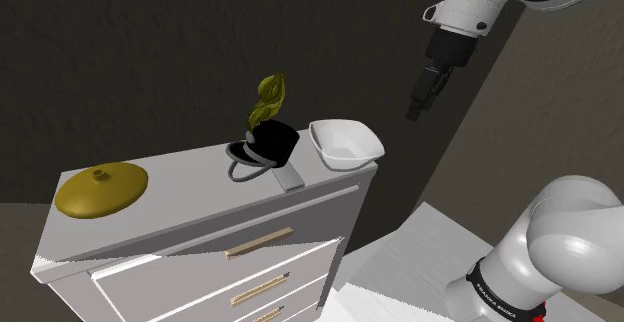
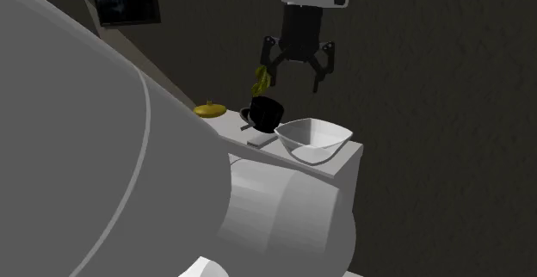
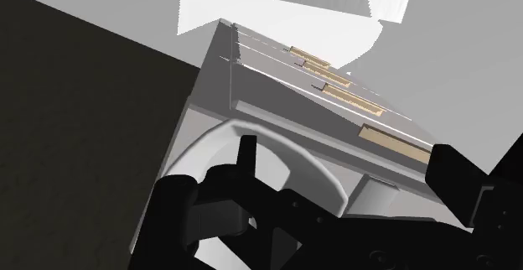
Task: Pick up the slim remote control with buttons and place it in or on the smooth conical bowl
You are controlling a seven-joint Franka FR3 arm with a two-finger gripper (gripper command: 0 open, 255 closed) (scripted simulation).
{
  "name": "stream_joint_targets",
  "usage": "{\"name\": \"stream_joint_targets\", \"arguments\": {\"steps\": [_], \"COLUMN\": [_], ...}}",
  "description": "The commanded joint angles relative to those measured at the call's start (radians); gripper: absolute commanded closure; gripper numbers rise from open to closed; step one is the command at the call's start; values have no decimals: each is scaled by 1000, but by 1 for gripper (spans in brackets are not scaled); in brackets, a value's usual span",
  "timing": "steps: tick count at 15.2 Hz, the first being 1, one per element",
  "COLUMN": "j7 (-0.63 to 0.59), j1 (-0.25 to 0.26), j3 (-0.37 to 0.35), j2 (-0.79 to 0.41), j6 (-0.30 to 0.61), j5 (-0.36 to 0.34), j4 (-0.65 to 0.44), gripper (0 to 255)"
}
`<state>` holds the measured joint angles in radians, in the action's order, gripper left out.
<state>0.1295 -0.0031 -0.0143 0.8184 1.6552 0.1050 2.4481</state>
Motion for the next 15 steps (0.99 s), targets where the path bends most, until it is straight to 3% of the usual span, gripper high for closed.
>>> {"name": "stream_joint_targets", "arguments": {"steps": [1, 9, 15], "j7": [0, -173, -316], "j1": [0, 15, 7], "j3": [0, -155, -264], "j2": [0, -210, -421], "j6": [0, 236, 396], "j5": [0, 48, 32], "j4": [0, 13, -43], "gripper": [0, 0, 0]}}
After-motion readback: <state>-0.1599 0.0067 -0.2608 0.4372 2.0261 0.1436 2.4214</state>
